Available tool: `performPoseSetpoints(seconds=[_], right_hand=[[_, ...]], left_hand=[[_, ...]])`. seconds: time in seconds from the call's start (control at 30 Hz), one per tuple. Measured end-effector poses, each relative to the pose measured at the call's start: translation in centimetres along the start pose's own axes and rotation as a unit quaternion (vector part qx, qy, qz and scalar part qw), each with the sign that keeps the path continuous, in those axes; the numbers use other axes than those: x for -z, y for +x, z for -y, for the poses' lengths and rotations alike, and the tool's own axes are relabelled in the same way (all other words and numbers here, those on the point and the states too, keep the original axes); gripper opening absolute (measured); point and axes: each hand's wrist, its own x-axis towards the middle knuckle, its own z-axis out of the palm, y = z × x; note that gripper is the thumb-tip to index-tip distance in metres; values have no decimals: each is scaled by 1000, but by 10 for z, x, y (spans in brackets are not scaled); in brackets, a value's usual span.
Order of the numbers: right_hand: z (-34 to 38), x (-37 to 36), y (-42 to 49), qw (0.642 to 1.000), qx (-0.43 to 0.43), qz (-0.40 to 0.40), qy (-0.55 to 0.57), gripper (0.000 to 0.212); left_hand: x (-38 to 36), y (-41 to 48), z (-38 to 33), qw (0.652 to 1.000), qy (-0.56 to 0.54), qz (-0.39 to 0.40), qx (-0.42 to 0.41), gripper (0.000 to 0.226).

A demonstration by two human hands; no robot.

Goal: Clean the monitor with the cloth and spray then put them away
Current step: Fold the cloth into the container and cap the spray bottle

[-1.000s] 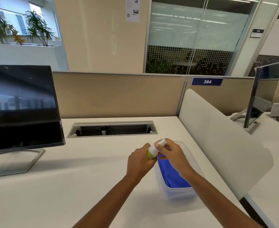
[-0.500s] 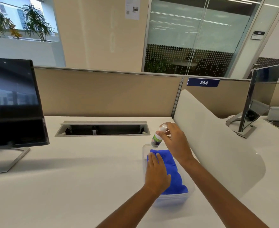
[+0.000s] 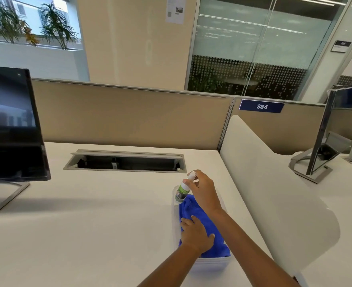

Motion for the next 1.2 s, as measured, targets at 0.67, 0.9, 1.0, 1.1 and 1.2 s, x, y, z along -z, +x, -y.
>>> performPoseSetpoints(seconds=[0.67,0.9,1.0,1.1,1.2], right_hand=[[-25,-19,11,990,7,141,-7,25],[-16,-22,17,983,-5,181,-15,29],[-16,-21,14,984,-24,174,8,35],[-18,-19,7,986,-40,163,21,41],[-20,-13,2,988,-42,142,37,45]], left_hand=[[-2,9,1,997,-1,-7,-71,78],[-4,9,0,998,-3,-23,-55,71],[0,6,-1,999,2,-34,-41,64],[7,2,-3,996,29,-63,-49,60],[18,-3,-3,986,85,-114,-86,57]])
